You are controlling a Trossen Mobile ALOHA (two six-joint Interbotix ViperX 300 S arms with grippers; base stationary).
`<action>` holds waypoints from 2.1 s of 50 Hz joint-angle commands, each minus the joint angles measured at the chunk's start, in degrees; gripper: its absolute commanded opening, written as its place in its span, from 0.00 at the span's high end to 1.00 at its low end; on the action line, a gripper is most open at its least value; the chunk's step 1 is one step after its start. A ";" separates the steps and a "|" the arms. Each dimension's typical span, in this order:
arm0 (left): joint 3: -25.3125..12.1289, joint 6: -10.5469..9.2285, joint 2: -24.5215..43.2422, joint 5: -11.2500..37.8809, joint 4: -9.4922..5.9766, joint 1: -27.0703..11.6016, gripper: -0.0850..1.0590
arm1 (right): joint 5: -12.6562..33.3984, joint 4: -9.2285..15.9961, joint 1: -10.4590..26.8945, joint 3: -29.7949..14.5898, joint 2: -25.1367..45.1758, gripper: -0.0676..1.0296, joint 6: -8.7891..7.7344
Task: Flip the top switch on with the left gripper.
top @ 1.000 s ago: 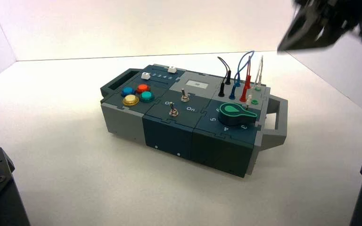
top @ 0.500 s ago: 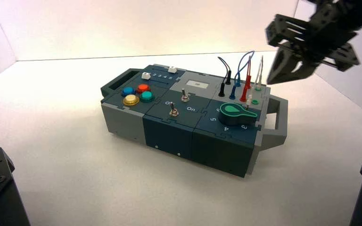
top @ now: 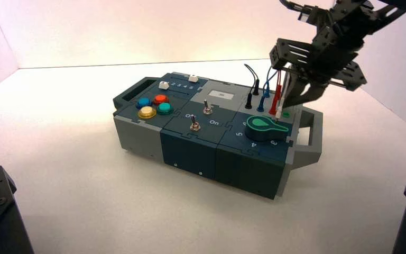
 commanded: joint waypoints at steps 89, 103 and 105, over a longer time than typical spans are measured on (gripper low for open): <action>-13.18 4.48 34.28 11.43 1.85 -15.29 0.95 | 0.70 0.09 0.26 -0.97 1.32 0.96 0.09; -15.03 4.66 36.83 11.34 3.78 -15.29 0.95 | 0.70 0.09 0.18 -0.97 1.32 0.96 0.18; -15.29 4.66 37.09 11.34 4.04 -15.29 0.95 | 0.70 0.09 0.26 -0.97 1.32 0.96 0.18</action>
